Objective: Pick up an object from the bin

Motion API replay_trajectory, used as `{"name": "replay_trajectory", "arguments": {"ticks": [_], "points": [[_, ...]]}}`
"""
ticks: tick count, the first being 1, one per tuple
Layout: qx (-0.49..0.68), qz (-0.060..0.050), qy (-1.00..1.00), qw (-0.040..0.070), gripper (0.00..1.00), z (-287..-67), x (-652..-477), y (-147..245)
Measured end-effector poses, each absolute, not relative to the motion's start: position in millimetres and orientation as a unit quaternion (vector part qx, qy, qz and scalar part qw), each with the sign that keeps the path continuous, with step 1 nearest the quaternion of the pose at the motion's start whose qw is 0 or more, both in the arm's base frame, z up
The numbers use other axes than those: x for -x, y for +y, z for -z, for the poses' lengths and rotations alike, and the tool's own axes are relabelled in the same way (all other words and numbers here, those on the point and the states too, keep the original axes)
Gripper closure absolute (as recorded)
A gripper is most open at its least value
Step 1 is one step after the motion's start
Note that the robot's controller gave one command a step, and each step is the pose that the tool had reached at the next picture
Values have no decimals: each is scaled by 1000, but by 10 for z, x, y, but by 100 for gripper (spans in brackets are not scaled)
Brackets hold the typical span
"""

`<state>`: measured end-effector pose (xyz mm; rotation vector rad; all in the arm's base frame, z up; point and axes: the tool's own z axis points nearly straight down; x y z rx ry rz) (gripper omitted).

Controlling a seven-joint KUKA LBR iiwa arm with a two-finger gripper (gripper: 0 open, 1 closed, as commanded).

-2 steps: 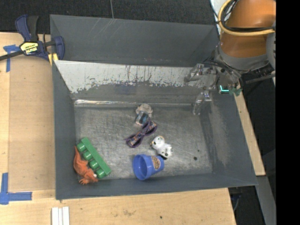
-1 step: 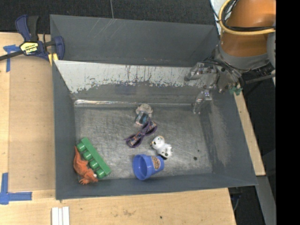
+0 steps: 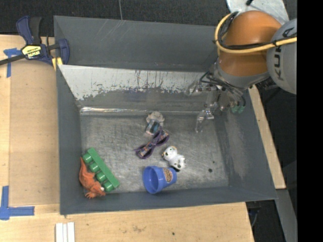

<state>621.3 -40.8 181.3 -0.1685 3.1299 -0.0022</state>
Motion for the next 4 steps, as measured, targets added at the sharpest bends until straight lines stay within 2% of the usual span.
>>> {"name": "replay_trajectory", "arguments": {"ticks": [1,2,3,4], "points": [[93,-1,996,1,0,-1604,-6126,140],[179,0,984,2,0,-1314,-6097,283],[229,0,973,3,0,-832,-6073,585],[353,2,936,13,100,-783,-6123,758]]}}
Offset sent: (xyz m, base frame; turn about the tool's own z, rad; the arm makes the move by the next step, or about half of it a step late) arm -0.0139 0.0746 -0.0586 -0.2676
